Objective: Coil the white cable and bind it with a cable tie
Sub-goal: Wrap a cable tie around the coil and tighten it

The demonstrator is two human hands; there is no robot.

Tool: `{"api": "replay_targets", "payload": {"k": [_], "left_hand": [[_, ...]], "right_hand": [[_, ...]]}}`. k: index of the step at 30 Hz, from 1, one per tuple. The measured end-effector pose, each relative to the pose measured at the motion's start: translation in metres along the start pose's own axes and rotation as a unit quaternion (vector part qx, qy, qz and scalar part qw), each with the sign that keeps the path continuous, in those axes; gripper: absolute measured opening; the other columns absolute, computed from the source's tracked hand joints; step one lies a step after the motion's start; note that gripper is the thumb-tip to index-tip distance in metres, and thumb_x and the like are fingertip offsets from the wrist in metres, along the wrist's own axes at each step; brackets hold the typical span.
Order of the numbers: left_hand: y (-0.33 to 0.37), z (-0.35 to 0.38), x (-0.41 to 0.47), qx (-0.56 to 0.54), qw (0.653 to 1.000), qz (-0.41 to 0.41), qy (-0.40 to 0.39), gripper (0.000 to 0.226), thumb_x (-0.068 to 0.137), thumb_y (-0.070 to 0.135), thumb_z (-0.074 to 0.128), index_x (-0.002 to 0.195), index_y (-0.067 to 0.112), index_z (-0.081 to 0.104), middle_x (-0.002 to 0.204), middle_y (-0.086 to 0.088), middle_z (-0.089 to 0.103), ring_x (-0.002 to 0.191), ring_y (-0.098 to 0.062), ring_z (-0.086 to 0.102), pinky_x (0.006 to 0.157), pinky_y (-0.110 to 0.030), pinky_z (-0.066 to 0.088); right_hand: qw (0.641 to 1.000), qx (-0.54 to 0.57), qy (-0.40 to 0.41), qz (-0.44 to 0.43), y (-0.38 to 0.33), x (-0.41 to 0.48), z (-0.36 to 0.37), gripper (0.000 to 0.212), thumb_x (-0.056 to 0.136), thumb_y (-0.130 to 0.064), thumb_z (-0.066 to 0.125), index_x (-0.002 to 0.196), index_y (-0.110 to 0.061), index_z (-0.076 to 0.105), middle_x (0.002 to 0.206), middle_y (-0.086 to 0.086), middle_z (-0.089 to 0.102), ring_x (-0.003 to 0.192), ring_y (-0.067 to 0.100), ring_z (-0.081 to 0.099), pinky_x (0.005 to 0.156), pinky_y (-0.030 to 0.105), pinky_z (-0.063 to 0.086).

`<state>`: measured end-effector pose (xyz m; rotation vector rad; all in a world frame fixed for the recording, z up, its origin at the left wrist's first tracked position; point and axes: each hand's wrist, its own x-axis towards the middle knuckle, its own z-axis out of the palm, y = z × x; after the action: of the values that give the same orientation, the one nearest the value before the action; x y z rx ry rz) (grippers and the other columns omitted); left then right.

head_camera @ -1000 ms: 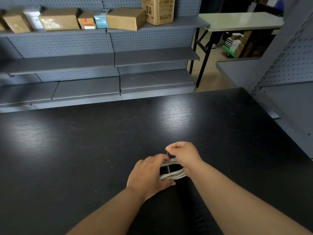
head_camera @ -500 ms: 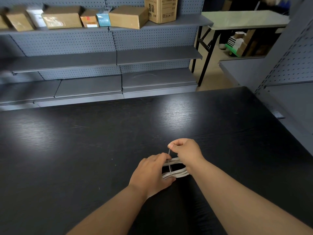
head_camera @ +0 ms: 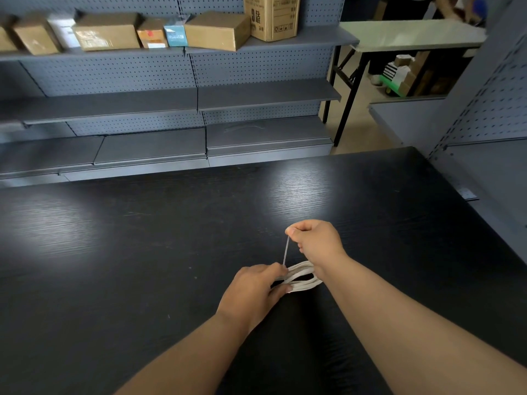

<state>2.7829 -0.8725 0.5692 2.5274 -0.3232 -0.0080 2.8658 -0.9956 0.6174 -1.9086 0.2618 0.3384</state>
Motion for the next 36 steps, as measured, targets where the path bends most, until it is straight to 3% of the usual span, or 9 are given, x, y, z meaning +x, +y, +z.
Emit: {"api": "replay_targets", "payload": {"k": [4, 7, 14, 28, 31, 36], "left_hand": [[-0.001, -0.003, 0.0, 0.002, 0.999, 0.035, 0.002, 0.026, 0.088, 0.031, 0.061, 0.11, 0.017, 0.063, 0.104, 0.001, 0.069, 0.092, -0.015, 0.064, 0.082, -0.028, 0.048], [-0.002, -0.005, -0.002, 0.008, 0.999, 0.051, -0.007, 0.03, 0.085, 0.031, 0.063, 0.112, 0.018, 0.063, 0.112, 0.001, 0.067, 0.099, -0.014, 0.063, 0.089, -0.025, 0.047], [0.001, -0.005, -0.002, 0.016, 0.999, 0.047, 0.007, 0.029, 0.084, 0.031, 0.064, 0.112, 0.022, 0.064, 0.117, 0.007, 0.063, 0.103, -0.009, 0.059, 0.089, -0.011, 0.029], [-0.001, 0.0, -0.002, 0.01, 0.998, 0.052, 0.022, 0.025, 0.082, 0.032, 0.067, 0.105, 0.023, 0.063, 0.102, 0.009, 0.068, 0.09, -0.009, 0.062, 0.08, -0.018, 0.043], [-0.001, 0.003, -0.003, 0.033, 0.998, 0.043, 0.037, 0.027, 0.082, 0.033, 0.066, 0.107, 0.024, 0.061, 0.101, 0.01, 0.068, 0.092, -0.011, 0.062, 0.083, -0.025, 0.045], [-0.001, 0.006, -0.005, 0.055, 0.997, 0.029, 0.044, 0.03, 0.085, 0.04, 0.06, 0.112, 0.03, 0.054, 0.104, 0.013, 0.066, 0.095, -0.008, 0.059, 0.088, -0.024, 0.041]], "right_hand": [[1.0, 0.002, 0.009, -0.007, -0.002, 0.0, -0.001, 0.023, 0.087, -0.015, 0.063, 0.066, -0.026, 0.064, 0.071, -0.008, 0.061, 0.069, 0.007, 0.053, 0.073, 0.028, 0.046], [1.0, 0.009, 0.017, -0.012, 0.001, -0.002, 0.0, 0.024, 0.088, -0.014, 0.062, 0.067, -0.025, 0.064, 0.068, -0.008, 0.059, 0.067, 0.006, 0.052, 0.071, 0.026, 0.045], [0.999, 0.003, -0.048, -0.01, 0.005, -0.006, -0.002, 0.01, 0.088, -0.018, 0.061, 0.079, -0.022, 0.062, 0.075, -0.007, 0.06, 0.068, 0.007, 0.054, 0.06, 0.02, 0.042], [0.989, -0.058, -0.134, -0.015, 0.003, -0.009, 0.001, 0.011, 0.085, -0.017, 0.066, 0.076, -0.022, 0.067, 0.073, -0.006, 0.064, 0.065, 0.006, 0.053, 0.06, 0.019, 0.043], [0.993, -0.059, -0.104, -0.018, 0.006, -0.008, 0.0, 0.016, 0.086, -0.016, 0.064, 0.072, -0.024, 0.065, 0.075, -0.005, 0.065, 0.066, 0.006, 0.054, 0.064, 0.022, 0.046], [0.998, -0.022, -0.054, -0.001, 0.013, -0.007, -0.003, 0.019, 0.088, -0.013, 0.06, 0.072, -0.021, 0.066, 0.074, -0.001, 0.065, 0.065, 0.009, 0.053, 0.06, 0.021, 0.045]]}}
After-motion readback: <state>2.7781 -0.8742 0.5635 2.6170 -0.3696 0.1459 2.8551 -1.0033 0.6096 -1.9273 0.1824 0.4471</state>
